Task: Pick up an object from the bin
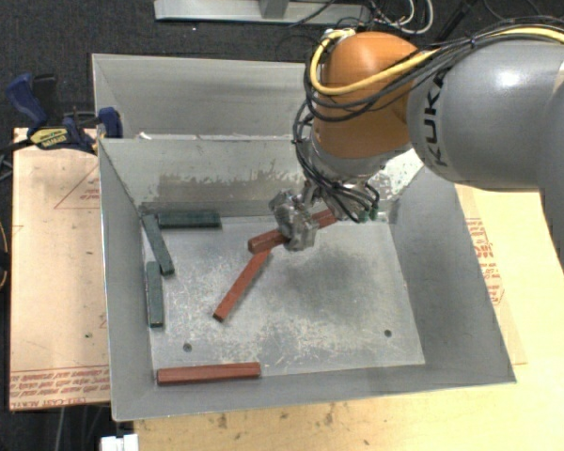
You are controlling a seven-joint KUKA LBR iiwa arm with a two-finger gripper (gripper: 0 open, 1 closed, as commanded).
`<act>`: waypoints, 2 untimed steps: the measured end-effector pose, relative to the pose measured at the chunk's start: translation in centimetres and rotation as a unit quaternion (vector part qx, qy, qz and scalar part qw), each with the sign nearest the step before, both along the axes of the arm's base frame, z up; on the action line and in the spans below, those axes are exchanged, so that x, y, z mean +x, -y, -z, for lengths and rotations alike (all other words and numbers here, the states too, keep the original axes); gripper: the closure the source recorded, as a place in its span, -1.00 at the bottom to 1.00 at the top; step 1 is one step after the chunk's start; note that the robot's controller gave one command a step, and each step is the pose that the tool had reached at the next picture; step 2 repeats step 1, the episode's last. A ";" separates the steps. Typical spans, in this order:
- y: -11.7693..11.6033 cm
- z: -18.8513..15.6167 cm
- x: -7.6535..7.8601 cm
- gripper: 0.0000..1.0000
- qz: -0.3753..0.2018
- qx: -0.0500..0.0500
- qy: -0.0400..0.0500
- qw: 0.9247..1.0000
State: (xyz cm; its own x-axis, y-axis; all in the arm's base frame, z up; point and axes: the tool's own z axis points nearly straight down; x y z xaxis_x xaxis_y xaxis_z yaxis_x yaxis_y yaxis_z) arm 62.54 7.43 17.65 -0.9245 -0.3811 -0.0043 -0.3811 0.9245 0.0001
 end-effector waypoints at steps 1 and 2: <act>1.8 -2.4 -4.9 1.00 -0.006 0.000 -0.004 1.000; 1.8 -2.4 -4.9 1.00 -0.006 0.000 -0.004 1.000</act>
Offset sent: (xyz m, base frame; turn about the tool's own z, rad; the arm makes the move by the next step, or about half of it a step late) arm -0.0292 -0.0346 0.0565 0.0532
